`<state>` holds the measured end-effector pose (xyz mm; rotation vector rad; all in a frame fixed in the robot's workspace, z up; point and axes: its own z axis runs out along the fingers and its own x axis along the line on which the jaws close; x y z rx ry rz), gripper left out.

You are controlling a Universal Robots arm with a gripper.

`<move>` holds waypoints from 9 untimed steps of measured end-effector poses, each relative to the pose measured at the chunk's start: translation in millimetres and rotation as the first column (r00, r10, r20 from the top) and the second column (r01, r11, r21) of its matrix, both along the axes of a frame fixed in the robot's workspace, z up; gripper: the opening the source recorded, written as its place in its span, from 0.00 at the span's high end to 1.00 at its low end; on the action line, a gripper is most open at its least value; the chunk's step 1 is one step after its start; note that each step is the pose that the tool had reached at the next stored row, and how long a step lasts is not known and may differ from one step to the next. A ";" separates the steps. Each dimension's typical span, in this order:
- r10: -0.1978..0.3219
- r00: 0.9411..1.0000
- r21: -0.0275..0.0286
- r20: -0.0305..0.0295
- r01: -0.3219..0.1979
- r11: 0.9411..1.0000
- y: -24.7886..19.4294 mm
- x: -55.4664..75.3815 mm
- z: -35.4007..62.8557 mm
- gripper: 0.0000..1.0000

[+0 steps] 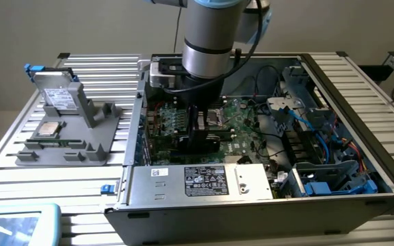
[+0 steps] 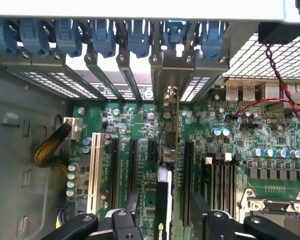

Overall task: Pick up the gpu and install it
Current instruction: 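Insert the gpu into the slot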

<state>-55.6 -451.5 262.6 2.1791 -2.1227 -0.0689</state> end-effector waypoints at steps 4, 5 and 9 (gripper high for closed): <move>0.000 1.000 0.000 0.002 0.000 1.000 0.0 -0.6 15.6 0.47; 0.000 1.000 0.000 0.003 0.000 1.000 0.0 -0.9 19.1 0.47; -0.001 1.000 0.000 0.005 0.001 1.000 0.0 -1.5 32.9 0.47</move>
